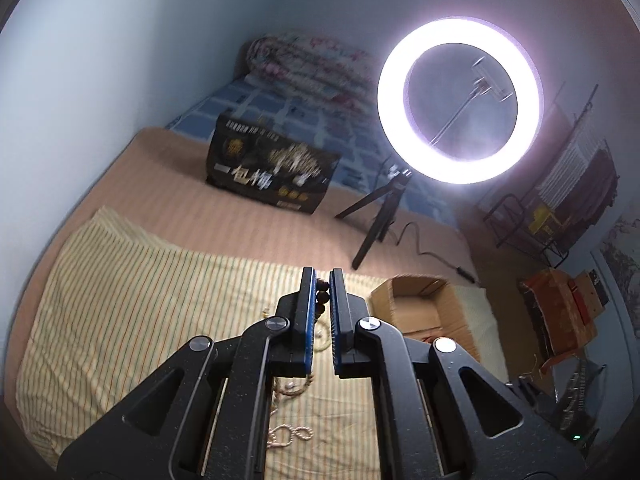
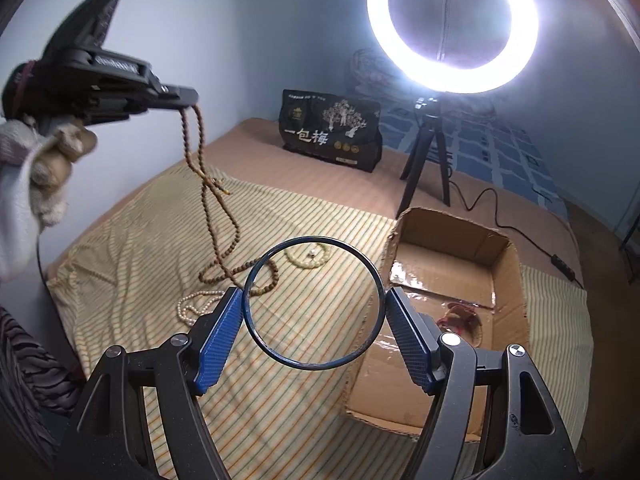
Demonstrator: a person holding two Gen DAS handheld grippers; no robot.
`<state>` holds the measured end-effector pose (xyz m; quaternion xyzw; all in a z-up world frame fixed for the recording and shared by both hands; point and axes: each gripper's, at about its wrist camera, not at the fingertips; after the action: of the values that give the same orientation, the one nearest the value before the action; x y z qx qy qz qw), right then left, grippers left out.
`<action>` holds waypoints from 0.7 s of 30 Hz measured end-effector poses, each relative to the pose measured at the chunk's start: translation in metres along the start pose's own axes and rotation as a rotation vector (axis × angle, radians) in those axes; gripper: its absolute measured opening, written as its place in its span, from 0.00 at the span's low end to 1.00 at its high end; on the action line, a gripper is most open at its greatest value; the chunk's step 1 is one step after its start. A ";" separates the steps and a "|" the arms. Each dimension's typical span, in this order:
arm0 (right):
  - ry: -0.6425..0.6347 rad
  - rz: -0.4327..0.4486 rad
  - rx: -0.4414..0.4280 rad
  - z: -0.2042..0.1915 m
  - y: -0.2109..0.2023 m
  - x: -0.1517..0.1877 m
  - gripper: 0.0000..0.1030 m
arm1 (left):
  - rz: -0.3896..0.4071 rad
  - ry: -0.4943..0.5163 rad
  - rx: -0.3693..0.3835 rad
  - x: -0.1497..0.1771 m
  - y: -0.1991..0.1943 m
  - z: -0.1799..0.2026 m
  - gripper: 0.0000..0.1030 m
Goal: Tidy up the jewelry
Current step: 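Lift the bead strand and blue bangle over the cardboard box with both tools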
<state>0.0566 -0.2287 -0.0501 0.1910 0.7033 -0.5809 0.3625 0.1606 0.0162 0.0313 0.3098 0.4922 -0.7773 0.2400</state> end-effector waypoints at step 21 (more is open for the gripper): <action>0.136 0.059 0.096 0.071 -0.037 -0.018 0.70 | 0.153 0.183 0.128 -0.098 -0.046 0.137 0.04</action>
<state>0.0636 -0.3034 -0.0163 0.2677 0.6917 -0.5889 0.3211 0.1642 -0.0839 0.1744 0.4308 0.4364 -0.7550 0.2323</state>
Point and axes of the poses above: each gripper's, at about its wrist camera, not at the fingertips, and y roughly the way its jaws point, z to its right, x to its underside, and after that the axes turned 6 degrees about y, right-handed
